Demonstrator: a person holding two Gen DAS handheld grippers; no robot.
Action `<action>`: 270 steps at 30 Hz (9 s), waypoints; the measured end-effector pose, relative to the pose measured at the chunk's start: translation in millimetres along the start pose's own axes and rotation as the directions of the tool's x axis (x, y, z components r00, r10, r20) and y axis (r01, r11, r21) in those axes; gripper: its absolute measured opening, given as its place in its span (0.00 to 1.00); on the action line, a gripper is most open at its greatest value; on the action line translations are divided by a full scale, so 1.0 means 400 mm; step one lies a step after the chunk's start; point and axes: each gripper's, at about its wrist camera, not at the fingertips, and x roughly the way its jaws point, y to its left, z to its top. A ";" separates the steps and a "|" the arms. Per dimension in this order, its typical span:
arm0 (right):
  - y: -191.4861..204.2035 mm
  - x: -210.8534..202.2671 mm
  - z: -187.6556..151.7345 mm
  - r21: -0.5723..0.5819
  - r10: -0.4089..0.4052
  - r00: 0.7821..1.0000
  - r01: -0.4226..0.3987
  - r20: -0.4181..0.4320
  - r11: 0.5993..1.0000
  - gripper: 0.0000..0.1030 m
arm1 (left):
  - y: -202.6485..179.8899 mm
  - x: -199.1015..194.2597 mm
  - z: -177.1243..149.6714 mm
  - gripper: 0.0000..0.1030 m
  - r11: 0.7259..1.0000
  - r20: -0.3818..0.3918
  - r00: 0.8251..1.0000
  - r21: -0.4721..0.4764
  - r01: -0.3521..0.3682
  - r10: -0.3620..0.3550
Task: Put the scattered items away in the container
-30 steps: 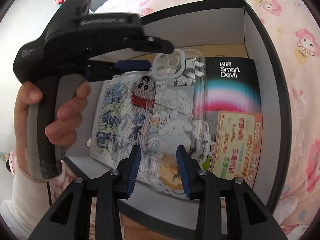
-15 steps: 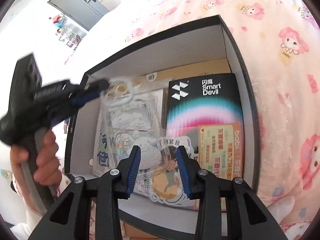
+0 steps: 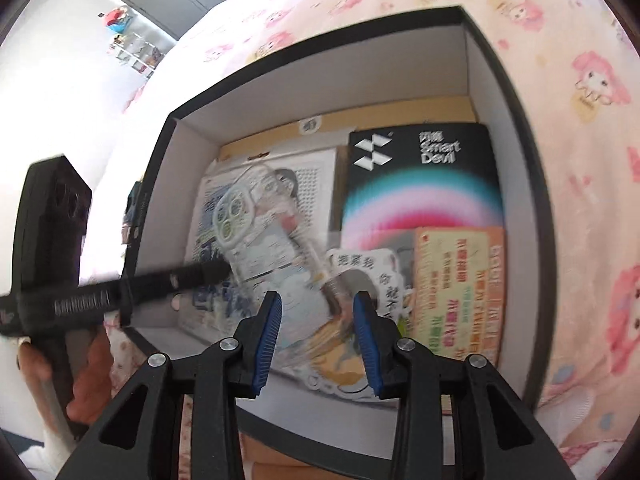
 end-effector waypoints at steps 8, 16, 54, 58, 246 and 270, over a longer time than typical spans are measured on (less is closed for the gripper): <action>-0.011 -0.026 0.000 0.034 -0.014 0.998 0.012 0.065 0.999 0.32 | -0.040 0.055 -0.016 0.48 0.995 -0.061 0.994 -0.010 0.095 -0.096; -0.025 -0.049 0.039 0.054 -0.007 0.992 0.000 0.129 0.999 0.32 | -0.049 0.061 0.000 0.47 0.973 -0.014 0.975 -0.067 0.219 -0.221; -0.005 0.025 0.021 0.030 0.077 0.996 -0.076 -0.039 0.997 0.33 | -0.044 -0.053 0.073 0.47 0.975 0.043 0.998 0.215 -0.061 0.052; 0.023 0.025 0.019 -0.016 0.051 0.998 -0.051 -0.031 0.999 0.33 | -0.017 -0.062 0.107 0.47 0.978 0.071 0.996 0.199 -0.067 0.054; 0.732 0.416 0.213 -0.379 -0.081 0.993 0.042 -0.088 0.924 0.39 | 0.661 -0.232 0.069 0.48 0.952 0.260 0.964 -0.304 0.031 0.052; 0.660 0.205 0.172 -0.355 0.112 0.993 -0.113 -0.024 0.928 0.16 | 0.519 -0.341 0.004 0.35 0.944 0.427 0.892 -0.206 0.259 -0.151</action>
